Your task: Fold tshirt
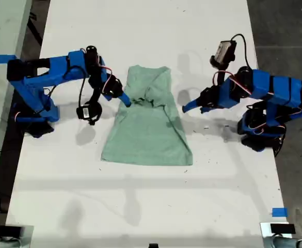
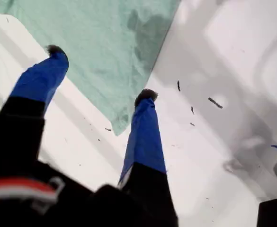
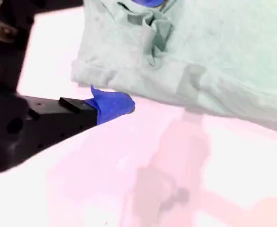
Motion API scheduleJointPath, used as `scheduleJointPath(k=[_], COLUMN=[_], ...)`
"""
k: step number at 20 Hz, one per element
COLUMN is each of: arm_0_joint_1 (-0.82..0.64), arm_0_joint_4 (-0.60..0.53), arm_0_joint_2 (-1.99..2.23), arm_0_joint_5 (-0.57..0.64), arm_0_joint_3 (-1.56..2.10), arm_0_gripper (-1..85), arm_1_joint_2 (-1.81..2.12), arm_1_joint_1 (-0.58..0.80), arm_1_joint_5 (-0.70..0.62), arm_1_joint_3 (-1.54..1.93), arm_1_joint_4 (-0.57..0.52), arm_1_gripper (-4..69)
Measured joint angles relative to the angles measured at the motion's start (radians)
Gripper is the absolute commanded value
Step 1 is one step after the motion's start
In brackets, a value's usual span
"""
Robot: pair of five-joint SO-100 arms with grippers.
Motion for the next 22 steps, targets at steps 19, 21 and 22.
scheduleJointPath(k=[19, 21, 22], arm_0_joint_1=[0.291, 0.291, 0.291], arm_0_joint_4=[-0.233, -0.235, -0.242], arm_0_joint_2=[0.290, 0.290, 0.290], arm_0_joint_5=[-0.344, -0.344, -0.344], arm_0_joint_3=[0.502, 0.514, 0.522], arm_0_gripper=[26.3, 26.1, 26.1], arm_1_joint_2=[-0.436, -0.485, -0.522], arm_1_joint_1=[-0.347, -0.347, -0.348], arm_1_joint_5=[0.262, 0.264, 0.265], arm_1_joint_3=[0.321, 0.314, 0.308], arm_1_joint_4=[-0.561, -0.629, -0.647], arm_1_gripper=[20.0, 10.2, 1.5])
